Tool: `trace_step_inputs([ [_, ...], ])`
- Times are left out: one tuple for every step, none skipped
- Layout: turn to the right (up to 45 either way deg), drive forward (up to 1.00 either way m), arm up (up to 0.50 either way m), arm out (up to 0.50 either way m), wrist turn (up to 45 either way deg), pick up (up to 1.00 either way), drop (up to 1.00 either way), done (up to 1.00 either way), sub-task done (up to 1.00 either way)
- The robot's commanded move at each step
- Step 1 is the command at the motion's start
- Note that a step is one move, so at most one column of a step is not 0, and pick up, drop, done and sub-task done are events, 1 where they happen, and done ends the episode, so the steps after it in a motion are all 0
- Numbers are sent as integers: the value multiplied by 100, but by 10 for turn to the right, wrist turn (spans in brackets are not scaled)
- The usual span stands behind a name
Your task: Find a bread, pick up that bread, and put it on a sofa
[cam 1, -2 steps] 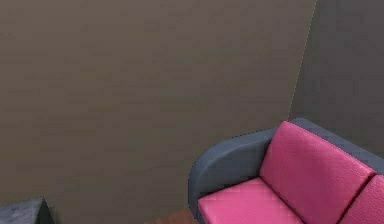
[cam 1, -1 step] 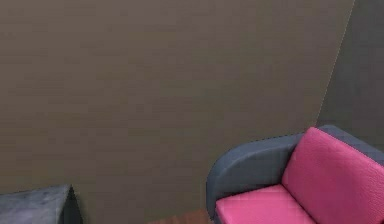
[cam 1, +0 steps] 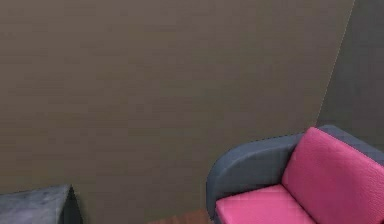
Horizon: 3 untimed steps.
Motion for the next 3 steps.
trace_step_inputs([
  [0, 0, 0, 0, 390, 0, 0, 0, 0],
  [0, 0, -44, 0, 0, 0, 0, 0, 0],
  [0, 0, -32, 0, 0, 0, 0, 0, 0],
])
